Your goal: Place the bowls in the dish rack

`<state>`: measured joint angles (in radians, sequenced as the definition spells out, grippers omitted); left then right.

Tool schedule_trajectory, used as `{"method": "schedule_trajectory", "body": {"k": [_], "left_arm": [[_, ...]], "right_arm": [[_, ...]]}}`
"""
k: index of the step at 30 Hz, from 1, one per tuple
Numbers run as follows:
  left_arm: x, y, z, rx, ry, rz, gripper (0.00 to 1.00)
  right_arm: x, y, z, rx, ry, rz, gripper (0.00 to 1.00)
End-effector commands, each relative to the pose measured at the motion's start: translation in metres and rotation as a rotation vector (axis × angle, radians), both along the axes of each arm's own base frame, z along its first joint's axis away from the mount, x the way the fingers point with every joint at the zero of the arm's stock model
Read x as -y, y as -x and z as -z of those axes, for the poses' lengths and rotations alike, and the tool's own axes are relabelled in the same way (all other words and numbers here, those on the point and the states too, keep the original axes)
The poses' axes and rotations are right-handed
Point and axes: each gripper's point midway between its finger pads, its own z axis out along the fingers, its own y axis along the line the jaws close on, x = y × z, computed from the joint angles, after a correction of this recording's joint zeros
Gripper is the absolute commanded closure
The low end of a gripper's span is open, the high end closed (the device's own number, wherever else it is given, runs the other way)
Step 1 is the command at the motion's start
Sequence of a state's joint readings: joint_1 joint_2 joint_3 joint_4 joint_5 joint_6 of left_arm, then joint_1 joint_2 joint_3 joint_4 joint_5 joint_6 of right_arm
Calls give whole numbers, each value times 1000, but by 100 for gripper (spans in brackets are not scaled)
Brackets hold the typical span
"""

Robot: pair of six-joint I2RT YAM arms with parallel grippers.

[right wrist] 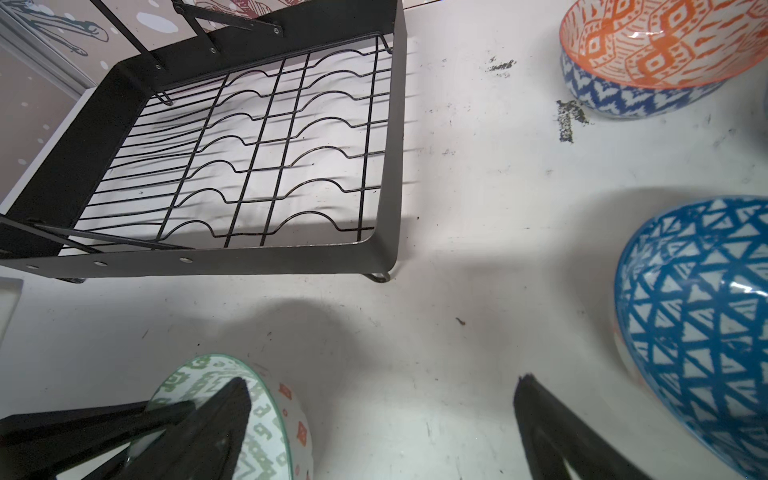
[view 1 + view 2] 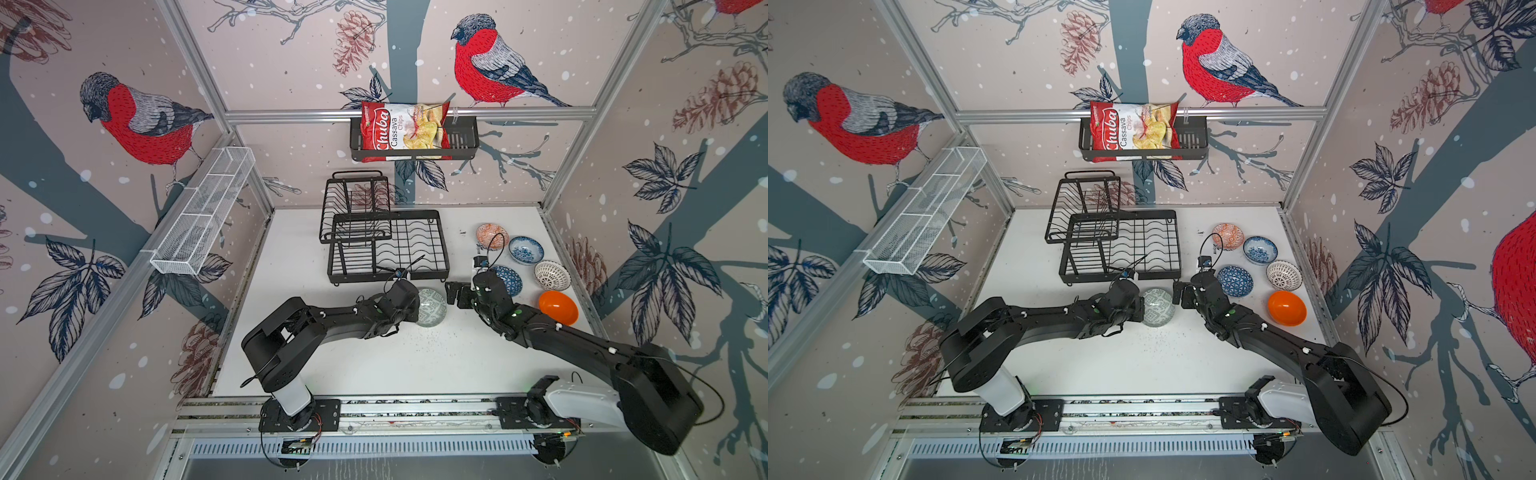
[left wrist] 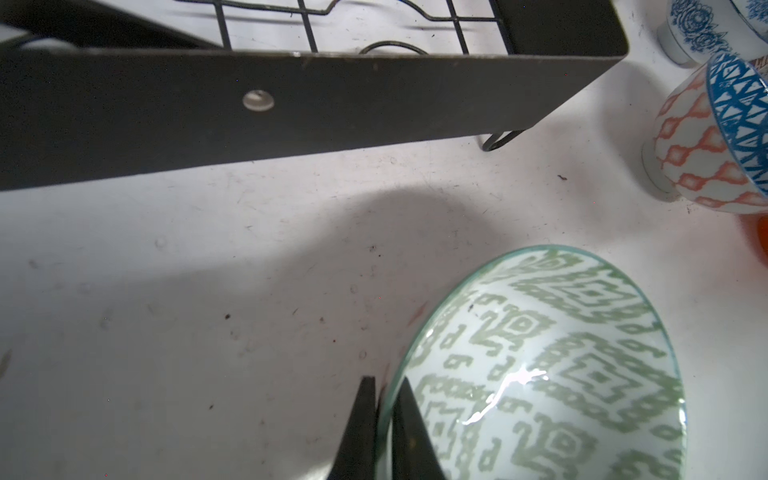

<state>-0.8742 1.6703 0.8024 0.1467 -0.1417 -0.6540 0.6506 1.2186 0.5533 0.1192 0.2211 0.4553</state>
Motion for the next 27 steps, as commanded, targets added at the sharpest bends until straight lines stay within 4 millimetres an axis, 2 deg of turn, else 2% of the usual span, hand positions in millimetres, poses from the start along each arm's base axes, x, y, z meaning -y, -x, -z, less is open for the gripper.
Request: {"method": "schedule_trajectory", "body": {"k": [1,6,10,13,16,21,24,27], "left_arm": [[-1,4,6,-16,-22,24,100],[1,1,-4,19,8,22,100],[13,-3,-35,98,97,53,100],[21,-11,-68,185,168,63,100],[27,-20,-101,276,204,62,100],[44,-35,-161,515,274,82,100],[53,-51,-184,645,280,51,100],[61,-62,-203,786,263,-2,100]], "right_arm": [[4,-4,-4,16,-18,35,0],[13,-7,-5,21,-22,77,0],[23,-9,-23,69,-54,132,0],[33,-10,-48,123,-127,177,0],[39,-11,-82,188,-223,199,1],[56,-31,-143,292,-305,256,1],[59,-46,-176,336,-341,264,1],[49,-57,-200,389,-368,213,0]]}}
